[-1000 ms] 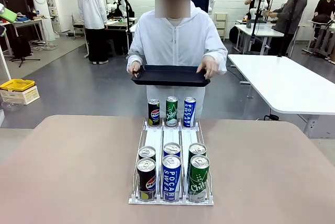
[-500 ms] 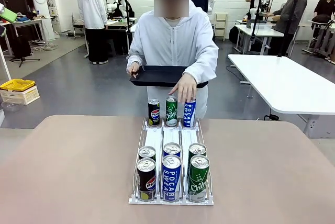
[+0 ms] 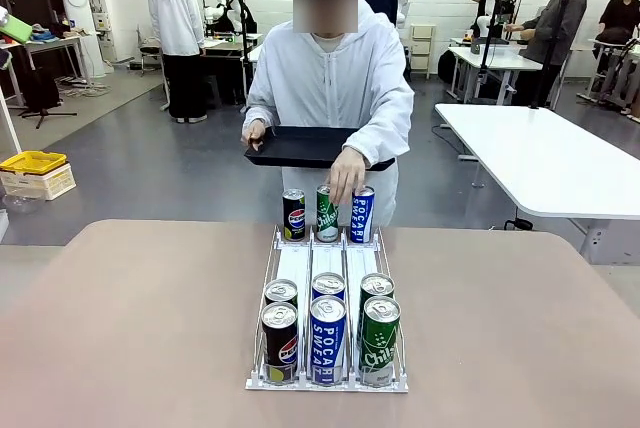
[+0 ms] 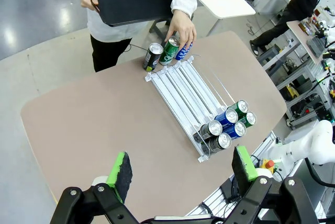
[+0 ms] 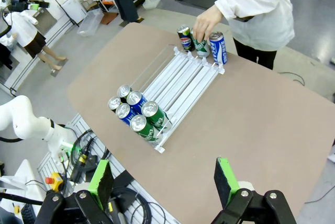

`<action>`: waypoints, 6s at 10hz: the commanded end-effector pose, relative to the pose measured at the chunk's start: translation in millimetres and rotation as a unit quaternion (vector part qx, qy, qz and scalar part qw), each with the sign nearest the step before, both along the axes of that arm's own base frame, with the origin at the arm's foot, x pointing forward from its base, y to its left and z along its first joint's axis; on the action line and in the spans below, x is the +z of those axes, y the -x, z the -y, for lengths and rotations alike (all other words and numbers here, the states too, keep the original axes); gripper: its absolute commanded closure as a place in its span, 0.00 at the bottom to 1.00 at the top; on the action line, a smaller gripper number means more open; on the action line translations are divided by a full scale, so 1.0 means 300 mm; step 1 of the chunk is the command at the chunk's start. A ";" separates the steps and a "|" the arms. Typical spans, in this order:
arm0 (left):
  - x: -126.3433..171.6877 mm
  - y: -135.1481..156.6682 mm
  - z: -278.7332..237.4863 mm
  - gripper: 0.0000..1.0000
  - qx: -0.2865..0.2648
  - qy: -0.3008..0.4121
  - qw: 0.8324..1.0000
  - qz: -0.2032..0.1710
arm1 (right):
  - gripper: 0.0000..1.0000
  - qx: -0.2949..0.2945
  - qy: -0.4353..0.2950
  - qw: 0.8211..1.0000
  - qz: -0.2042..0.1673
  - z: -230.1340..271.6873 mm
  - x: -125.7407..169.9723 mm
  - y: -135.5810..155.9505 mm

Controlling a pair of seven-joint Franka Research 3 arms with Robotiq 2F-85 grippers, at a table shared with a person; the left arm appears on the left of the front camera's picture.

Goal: Retrieve and hand over the desired beverage to the person.
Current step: Pick up a can of the same type that the person held from the Automatic Can Dispenser.

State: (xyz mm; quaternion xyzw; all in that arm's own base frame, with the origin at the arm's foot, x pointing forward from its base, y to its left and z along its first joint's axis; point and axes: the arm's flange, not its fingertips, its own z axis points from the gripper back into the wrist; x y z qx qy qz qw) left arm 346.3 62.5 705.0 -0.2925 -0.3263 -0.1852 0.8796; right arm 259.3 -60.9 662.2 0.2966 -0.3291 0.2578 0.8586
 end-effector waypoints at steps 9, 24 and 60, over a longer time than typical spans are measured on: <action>0.003 0.001 -0.002 0.00 -0.006 -0.002 1.000 0.003 | 0.00 0.009 -0.006 1.000 0.003 -0.005 0.002 -0.006; 0.003 0.001 -0.002 0.00 -0.006 -0.002 1.000 0.003 | 0.00 0.009 -0.006 1.000 0.003 -0.005 0.002 -0.006; 0.003 0.001 -0.002 0.00 -0.006 -0.002 1.000 0.003 | 0.00 -0.211 0.276 0.913 -0.214 -1.066 -0.460 -0.165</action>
